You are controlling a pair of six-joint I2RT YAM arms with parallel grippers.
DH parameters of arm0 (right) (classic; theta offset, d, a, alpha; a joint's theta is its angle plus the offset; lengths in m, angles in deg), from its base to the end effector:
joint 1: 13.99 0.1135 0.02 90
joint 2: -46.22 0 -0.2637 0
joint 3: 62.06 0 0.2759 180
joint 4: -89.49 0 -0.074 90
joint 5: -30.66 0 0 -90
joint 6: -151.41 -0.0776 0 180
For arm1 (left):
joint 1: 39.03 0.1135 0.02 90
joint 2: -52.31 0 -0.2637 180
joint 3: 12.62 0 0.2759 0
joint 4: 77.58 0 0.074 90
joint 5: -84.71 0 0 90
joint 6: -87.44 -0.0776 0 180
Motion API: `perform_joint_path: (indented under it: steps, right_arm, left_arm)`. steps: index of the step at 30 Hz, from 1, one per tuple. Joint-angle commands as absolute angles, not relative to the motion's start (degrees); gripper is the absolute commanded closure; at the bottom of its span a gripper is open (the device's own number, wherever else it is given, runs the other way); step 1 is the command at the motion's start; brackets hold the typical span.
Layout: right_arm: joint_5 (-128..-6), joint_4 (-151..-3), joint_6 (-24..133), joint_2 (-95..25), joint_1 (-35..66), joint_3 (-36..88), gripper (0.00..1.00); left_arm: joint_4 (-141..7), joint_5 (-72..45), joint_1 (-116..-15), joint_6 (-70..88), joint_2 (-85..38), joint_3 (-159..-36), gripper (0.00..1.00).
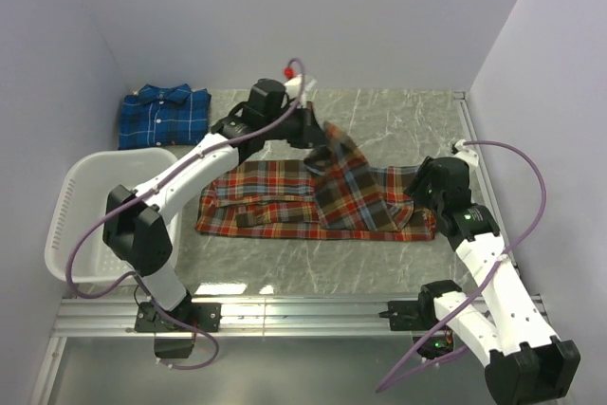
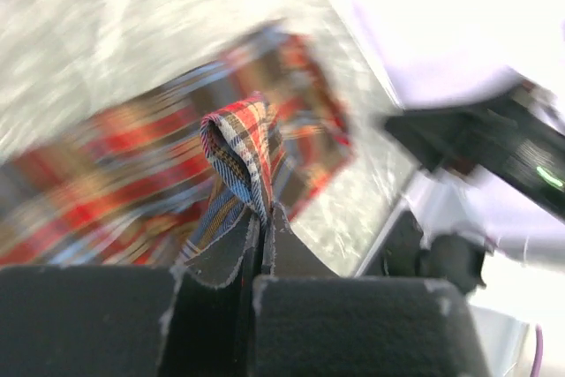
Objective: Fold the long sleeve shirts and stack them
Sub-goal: Fold the shirt
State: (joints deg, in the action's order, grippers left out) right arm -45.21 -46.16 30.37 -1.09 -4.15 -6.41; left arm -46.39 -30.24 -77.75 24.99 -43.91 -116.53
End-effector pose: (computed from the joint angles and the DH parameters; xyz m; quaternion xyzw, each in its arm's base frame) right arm 0.2347 0.0215 0.2596 0.2175 0.8589 0.0546 0.4604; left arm 0.3340 -0.3098 0.3550 0.1973 0.8011 -0.4439 0.3495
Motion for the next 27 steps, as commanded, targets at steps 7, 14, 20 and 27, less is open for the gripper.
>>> perform_joint_path:
  steps: [7, 14, 20, 27]
  right_arm:
    - [-50.54, -49.99, 31.97, -5.81, -4.5, -6.52, 0.39]
    - [-54.06, -51.58, 33.11, -7.92, -4.5, -6.78, 0.39]
    - [-54.85, -52.1, 34.34, -9.86, -4.5, -6.34, 0.39]
    - [-58.63, -53.69, 35.92, -12.41, -4.5, -6.43, 0.39]
  left_arm:
    - [-52.63, -27.19, -66.1, 41.82, -42.26, -96.39, 0.98]
    - [-48.85, -22.44, -60.83, 46.83, -40.59, -90.75, 0.98]
    - [-40.95, -18.84, -58.45, 47.28, -39.1, -94.95, 0.96]
    - [-34.53, -15.76, -61.08, 50.78, -34.97, -99.88, 0.93]
